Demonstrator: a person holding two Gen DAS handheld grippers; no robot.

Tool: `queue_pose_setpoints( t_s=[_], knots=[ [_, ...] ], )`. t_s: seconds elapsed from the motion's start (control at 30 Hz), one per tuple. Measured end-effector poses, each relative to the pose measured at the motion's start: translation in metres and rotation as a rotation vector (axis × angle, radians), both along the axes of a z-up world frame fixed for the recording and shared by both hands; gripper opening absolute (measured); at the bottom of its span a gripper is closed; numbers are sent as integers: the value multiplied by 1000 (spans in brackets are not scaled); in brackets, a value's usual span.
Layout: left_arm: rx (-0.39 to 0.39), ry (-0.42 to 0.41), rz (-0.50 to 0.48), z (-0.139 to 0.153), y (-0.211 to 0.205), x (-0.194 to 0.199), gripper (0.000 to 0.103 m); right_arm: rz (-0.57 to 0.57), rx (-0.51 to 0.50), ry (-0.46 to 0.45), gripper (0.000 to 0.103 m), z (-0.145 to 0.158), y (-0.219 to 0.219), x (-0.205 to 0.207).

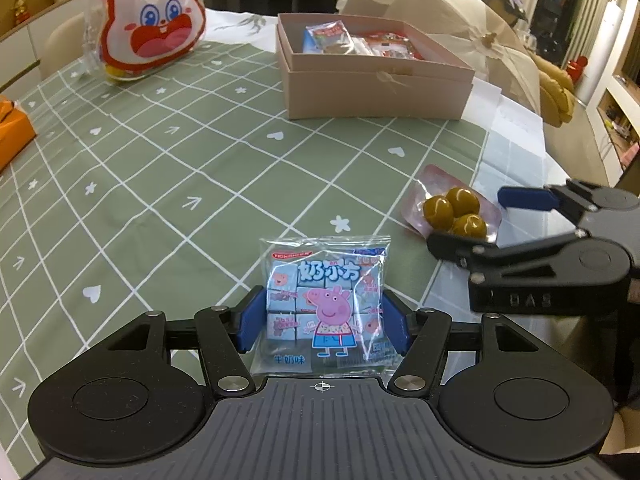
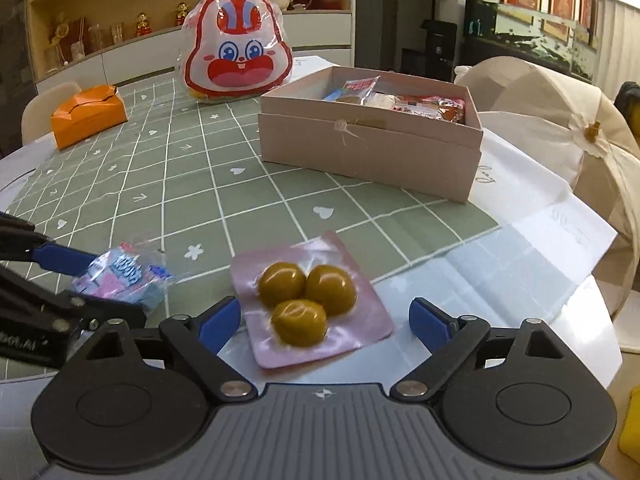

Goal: Organize snacks
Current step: 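Lift the Peppa packet with the left tool while the right tool grasps the pink olive packet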

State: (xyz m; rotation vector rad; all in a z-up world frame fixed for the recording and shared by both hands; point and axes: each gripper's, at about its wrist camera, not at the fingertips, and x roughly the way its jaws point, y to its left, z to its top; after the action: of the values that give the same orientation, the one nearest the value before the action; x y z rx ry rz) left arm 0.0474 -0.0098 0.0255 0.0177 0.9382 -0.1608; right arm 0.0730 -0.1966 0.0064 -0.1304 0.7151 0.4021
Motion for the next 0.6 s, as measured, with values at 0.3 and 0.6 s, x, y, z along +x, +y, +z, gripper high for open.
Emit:
queue_pose_setpoints(
  t_s=[0.3,0.6],
  knots=[
    [7,-9,1,-1,-1,-1,67,53,-16,21,76,6,12,3],
    [12,-26,4,-1,-2,-4,67,31,13,73,71,23,10,0]
  ],
)
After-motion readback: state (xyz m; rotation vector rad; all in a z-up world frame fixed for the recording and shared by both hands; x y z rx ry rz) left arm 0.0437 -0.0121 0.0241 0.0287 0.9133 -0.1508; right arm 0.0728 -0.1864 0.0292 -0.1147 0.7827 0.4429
